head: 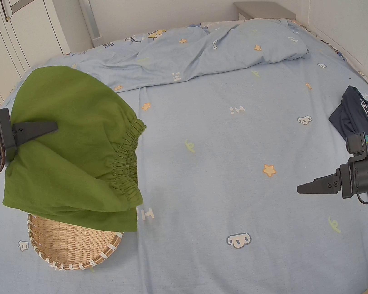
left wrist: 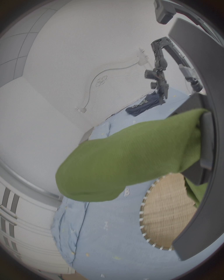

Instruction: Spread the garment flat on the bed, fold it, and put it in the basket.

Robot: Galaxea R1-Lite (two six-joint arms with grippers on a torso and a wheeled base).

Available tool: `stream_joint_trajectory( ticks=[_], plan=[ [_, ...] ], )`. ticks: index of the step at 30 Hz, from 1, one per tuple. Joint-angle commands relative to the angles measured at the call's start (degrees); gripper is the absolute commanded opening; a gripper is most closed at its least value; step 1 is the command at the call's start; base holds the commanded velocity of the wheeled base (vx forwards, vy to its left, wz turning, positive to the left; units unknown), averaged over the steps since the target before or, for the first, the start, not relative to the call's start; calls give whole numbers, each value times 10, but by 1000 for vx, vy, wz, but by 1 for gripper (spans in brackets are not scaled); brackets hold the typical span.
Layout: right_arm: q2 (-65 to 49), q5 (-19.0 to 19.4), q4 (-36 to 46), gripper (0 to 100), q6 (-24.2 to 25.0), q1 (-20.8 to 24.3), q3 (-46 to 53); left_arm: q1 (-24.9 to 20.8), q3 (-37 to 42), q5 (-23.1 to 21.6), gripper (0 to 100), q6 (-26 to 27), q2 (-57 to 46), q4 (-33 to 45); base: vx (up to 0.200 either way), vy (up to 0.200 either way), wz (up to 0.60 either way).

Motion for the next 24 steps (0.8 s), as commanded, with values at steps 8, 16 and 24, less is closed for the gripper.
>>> stream_joint_trajectory(
  ticks=[8, 16, 24],
  plan=[
    [-17, 0, 2, 100, 1, 0, -1, 111, 79, 7, 0, 6, 167, -90, 0, 0, 0],
    [-26, 1, 2, 100, 1, 1, -1, 194, 134, 7, 0, 17, 205, -135, 0, 0, 0],
    [-34, 1, 3, 100, 1, 8, 0, 177, 143, 80, 0, 74, 248, -132, 0, 0, 0]
  ],
)
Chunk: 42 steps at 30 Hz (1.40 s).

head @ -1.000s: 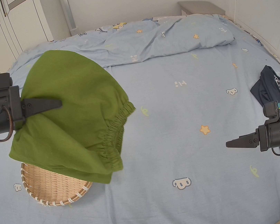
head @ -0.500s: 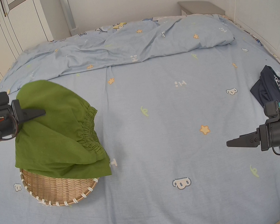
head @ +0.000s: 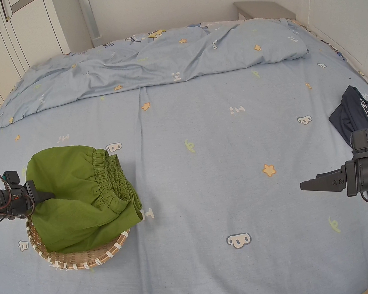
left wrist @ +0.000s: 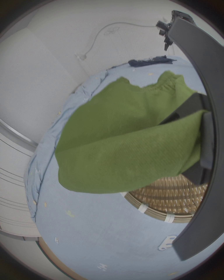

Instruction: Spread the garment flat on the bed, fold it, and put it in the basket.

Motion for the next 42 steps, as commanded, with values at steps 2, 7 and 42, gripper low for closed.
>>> stream_joint_trajectory(
  ticks=[2, 7, 42],
  plan=[
    [-7, 1, 0, 100, 0, 6, 1, -43, 4, 62, 0, 6, 43, 3, 0, 0, 0],
    [-7, 0, 0, 100, 0, 8, 1, -97, 0, 138, 0, 4, 68, 3, 0, 0, 0],
    [-44, -3, 1, 100, 0, 14, 2, -171, -59, 219, 100, 7, -268, 271, 0, 0, 0]
  ],
)
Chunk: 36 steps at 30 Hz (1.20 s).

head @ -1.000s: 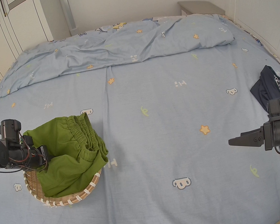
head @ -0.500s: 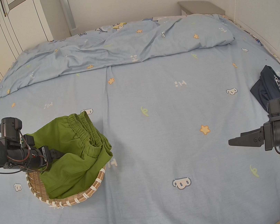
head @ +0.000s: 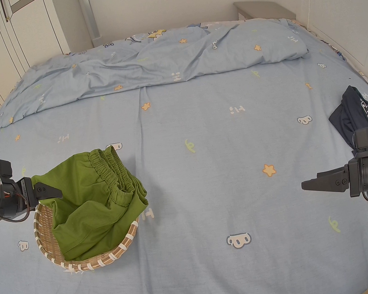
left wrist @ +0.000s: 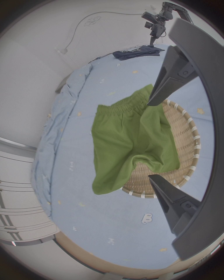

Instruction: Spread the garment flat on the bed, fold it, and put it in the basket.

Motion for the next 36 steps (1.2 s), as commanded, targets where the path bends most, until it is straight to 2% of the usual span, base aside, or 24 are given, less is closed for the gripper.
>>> stream_joint_trajectory(
  ticks=[1, 2, 3, 4, 5, 6, 7, 8, 10, 15, 18, 22, 26, 30, 36],
  plan=[
    [-29, -4, 1, 100, 0, 5, 1, -48, -15, 32, 100, -1, -112, 32, 0, 0, 0],
    [-42, -19, 1, 100, 0, 5, 2, -86, -5, 66, 100, -6, -145, 35, 0, 0, 0],
    [-50, -28, 1, 100, 0, 5, 4, -105, 6, 84, 100, -11, -160, 39, 0, 0, 0],
    [-50, -28, 1, 100, 0, 5, 4, -105, 6, 84, 100, -11, -160, 39, 0, 0, 0],
    [-73, -63, 1, 100, -2, 5, 17, -152, 32, 145, 100, -40, -202, 43, 0, 0, 0],
    [-90, -86, 1, 100, -5, 6, 27, -181, 46, 184, 100, -66, -225, 45, 0, 0, 0],
    [-90, -86, 1, 100, -5, 6, 27, -181, 46, 184, 100, -66, -225, 45, 0, 0, 0],
    [-122, -108, 1, 100, -5, 6, 46, -202, 71, 228, 100, -95, -257, 54, 0, 0, 0],
    [-164, -121, 1, 100, -6, 3, 75, -203, 91, 252, 100, -104, -302, 79, 0, 0, 0],
    [-278, -159, 44, 100, -6, -8, 134, -199, 100, 254, 100, -114, -431, 179, 0, 0, 0],
    [-383, -178, 138, 100, -6, -28, 150, -187, 102, 254, 100, -118, -526, 238, 0, 0, 0],
    [-502, -178, 226, 100, -6, -30, 152, -118, 114, 253, 100, -114, -608, 291, 0, 0, 0],
    [-583, -178, 270, 100, -5, -23, 155, -71, 151, 246, 100, -104, -675, 305, 0, 0, 0],
    [-619, -177, 287, 100, -5, -29, 163, -66, 180, 244, 100, -103, -719, 308, 0, 0, 0],
    [-670, -181, 307, 100, -5, -40, 178, -16, 253, 243, 100, -102, -778, 321, 0, 0, 0]
  ],
)
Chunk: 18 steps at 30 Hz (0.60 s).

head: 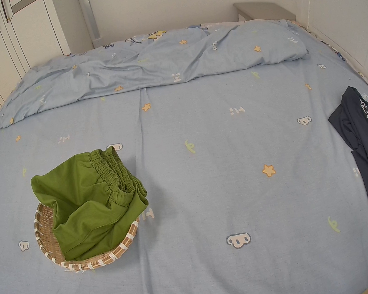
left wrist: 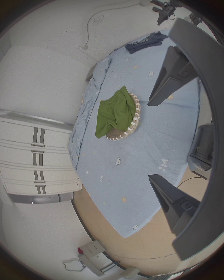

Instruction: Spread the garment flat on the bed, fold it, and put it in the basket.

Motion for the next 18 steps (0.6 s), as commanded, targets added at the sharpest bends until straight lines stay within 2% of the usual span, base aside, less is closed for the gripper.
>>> stream_joint_trajectory(
  ticks=[1, 4, 6, 8, 11, 14, 15, 16, 18],
  plan=[
    [-96, -3, 29, 100, -1, -13, 17, 45, 76, -1, 100, 4, -97, -5, 0, 0, 0],
    [-152, -6, 25, 100, -6, -14, 46, 39, 152, -1, 100, 6, -108, -77, 0, 0, 0],
    [-150, -30, 12, 100, -17, -20, 68, 27, 212, -1, 100, 13, -117, -152, 0, 0, 0],
    [-149, -84, -19, 100, -23, -21, 99, 2, 284, -4, 100, 36, -149, -256, 0, 0, 0],
    [-148, -130, -103, 100, -40, -21, 163, 8, 346, -28, 100, 61, -158, -394, 0, 0, 0],
    [-147, -129, -182, 100, -40, -21, 192, 9, 395, -38, 100, 112, -158, -489, 0, 0, 0],
    [-147, -129, -182, 100, -40, -21, 192, 9, 397, -38, 100, 115, -158, -493, 0, 0, 0],
    [-147, -131, -171, 100, -39, -21, 191, 9, 416, -48, 100, 152, -158, -527, 0, 0, 0],
    [-147, -129, -169, 100, -36, -21, 190, 9, 419, -64, 100, 162, -158, -533, 0, 0, 0]
  ],
)
